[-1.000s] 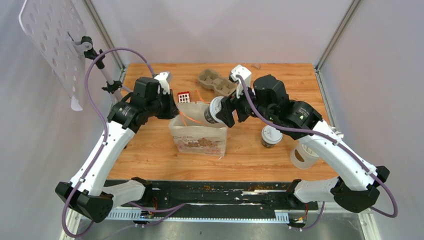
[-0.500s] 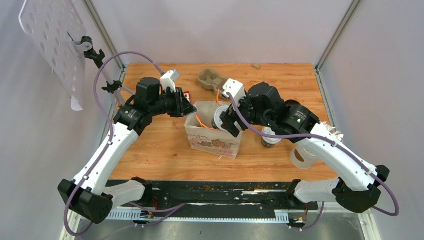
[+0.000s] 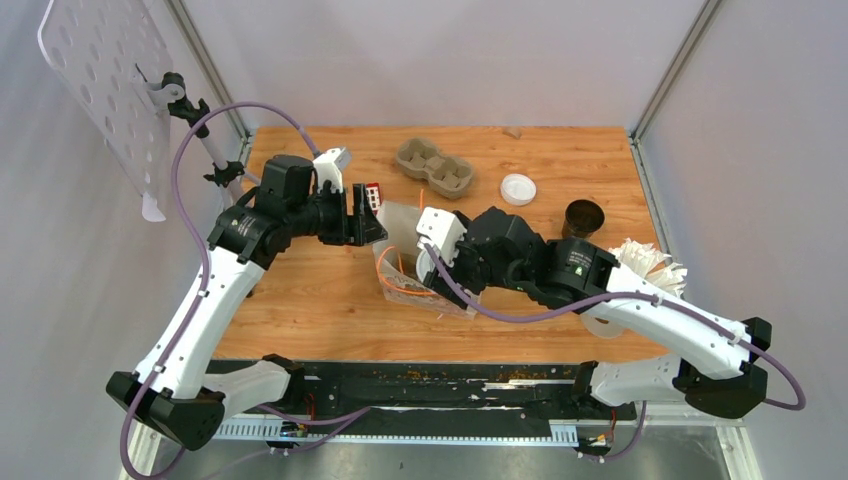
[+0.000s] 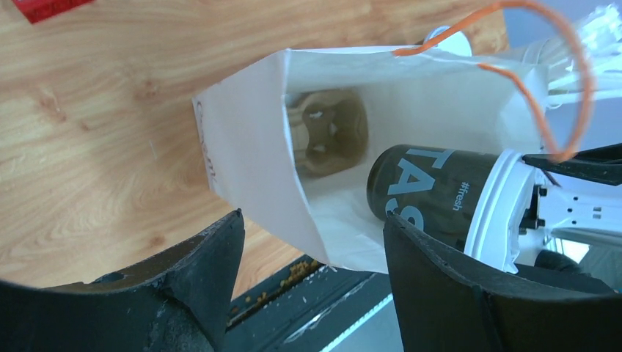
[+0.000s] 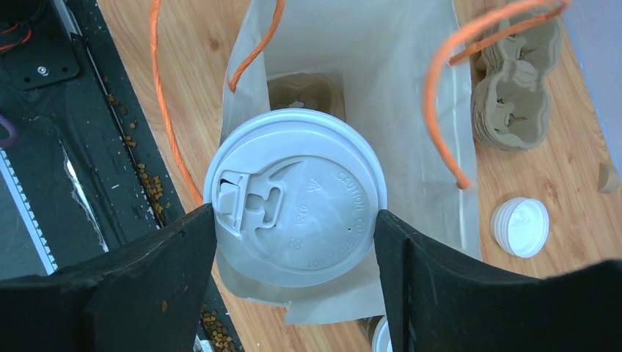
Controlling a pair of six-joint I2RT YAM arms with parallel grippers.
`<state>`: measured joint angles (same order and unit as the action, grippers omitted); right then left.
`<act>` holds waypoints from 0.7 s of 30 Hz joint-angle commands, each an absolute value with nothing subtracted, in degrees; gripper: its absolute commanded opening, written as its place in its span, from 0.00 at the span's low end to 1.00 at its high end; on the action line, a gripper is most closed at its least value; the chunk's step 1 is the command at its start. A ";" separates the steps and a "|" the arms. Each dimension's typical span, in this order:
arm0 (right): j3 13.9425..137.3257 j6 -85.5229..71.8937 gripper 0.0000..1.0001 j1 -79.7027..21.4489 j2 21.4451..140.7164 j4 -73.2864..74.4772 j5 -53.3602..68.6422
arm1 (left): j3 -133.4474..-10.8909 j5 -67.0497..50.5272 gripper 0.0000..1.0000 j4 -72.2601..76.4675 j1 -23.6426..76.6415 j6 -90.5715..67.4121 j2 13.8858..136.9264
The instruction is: Pack the takeout coffee
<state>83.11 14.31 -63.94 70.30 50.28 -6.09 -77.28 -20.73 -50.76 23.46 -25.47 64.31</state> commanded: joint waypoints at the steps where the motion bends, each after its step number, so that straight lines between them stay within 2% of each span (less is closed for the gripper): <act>1: 80.56 15.21 0.67 -67.60 68.71 50.45 -11.49 | -76.42 -22.24 0.78 -53.41 23.12 -23.19 62.32; 7: 79.11 15.08 0.67 -69.91 67.99 51.45 -12.70 | -76.95 -22.82 0.79 -51.65 23.12 -23.89 62.55; 13: 78.93 14.27 0.67 -70.76 67.97 51.16 -12.49 | -76.98 -24.00 0.73 -51.64 23.13 -24.00 64.00; 18: 79.21 13.83 0.67 -71.54 68.73 51.28 -12.58 | -76.64 -24.46 0.57 -51.23 23.16 -23.94 64.48; 21: 80.02 13.95 0.67 -71.54 69.77 51.42 -13.10 | -75.17 -24.92 0.36 -49.04 23.19 -23.62 64.61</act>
<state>79.77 14.17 -71.37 68.36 49.89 -10.90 -76.09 -23.44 -52.38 23.46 -24.69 64.51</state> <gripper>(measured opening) 0.744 0.472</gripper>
